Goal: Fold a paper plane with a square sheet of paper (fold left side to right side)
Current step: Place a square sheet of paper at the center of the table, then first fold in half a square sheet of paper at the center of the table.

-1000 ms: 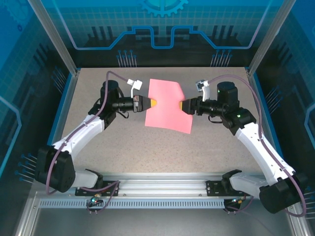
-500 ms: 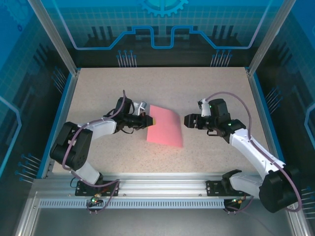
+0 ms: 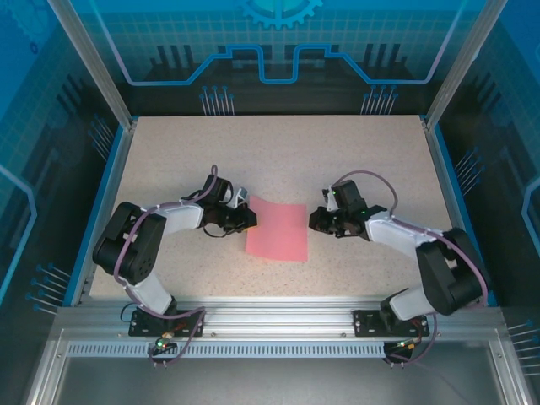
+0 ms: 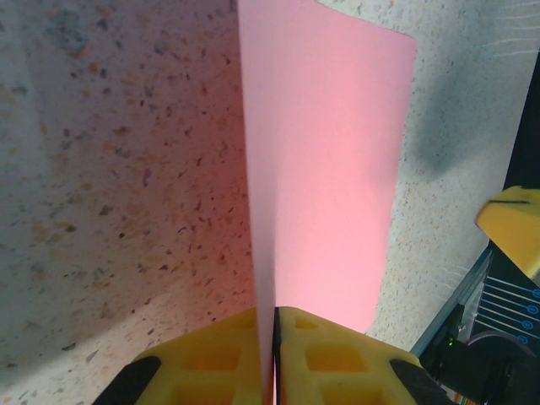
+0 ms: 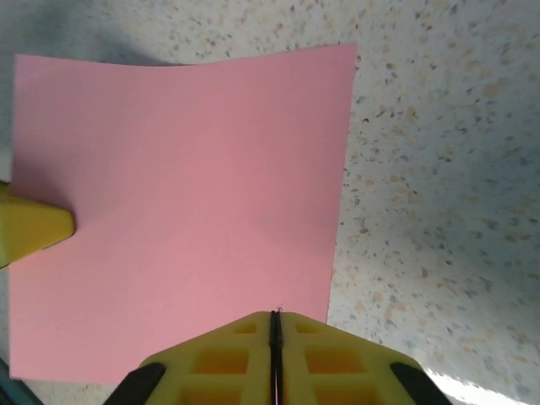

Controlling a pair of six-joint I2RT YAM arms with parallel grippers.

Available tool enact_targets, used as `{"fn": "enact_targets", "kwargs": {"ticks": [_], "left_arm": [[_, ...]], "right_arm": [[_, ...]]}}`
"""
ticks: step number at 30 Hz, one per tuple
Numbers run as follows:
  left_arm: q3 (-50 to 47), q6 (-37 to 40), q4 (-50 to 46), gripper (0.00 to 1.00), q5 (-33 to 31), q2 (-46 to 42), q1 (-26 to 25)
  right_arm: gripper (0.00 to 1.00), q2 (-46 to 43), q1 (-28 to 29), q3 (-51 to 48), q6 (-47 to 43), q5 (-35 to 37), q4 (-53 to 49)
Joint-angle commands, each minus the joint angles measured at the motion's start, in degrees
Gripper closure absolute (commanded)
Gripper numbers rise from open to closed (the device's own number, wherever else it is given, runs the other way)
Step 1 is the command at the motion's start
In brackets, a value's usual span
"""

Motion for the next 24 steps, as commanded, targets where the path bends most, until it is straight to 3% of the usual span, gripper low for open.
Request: {"fn": "enact_targets", "kwargs": {"ticks": [1, 8, 13, 18, 24], "left_arm": [[0.69, -0.35, -2.18, 0.89, -1.26, -1.82, -0.37], [1.52, -0.93, -2.11, 0.79, 0.78, -2.72, -0.62], [3.17, -1.41, -2.15, 0.63, 3.14, -3.76, -1.64], [6.28, -1.90, -2.63, 0.49, 4.51, -2.66, -3.79], [8.93, -3.70, -0.74, 0.41, 5.06, 1.13, -6.69]], "right_arm": [[0.93, 4.39, 1.70, 3.66, 1.27, 0.21, 1.43], [0.94, 12.34, 3.99, 8.52, 0.95, 1.95, -2.92], [0.94, 14.85, 4.70, 9.34, 0.01, 3.65, -6.72], [0.94, 15.86, 4.89, 9.38, -0.90, 4.15, -8.11], [0.93, 13.94, 4.80, 7.74, -1.09, 3.53, -3.87]]}}
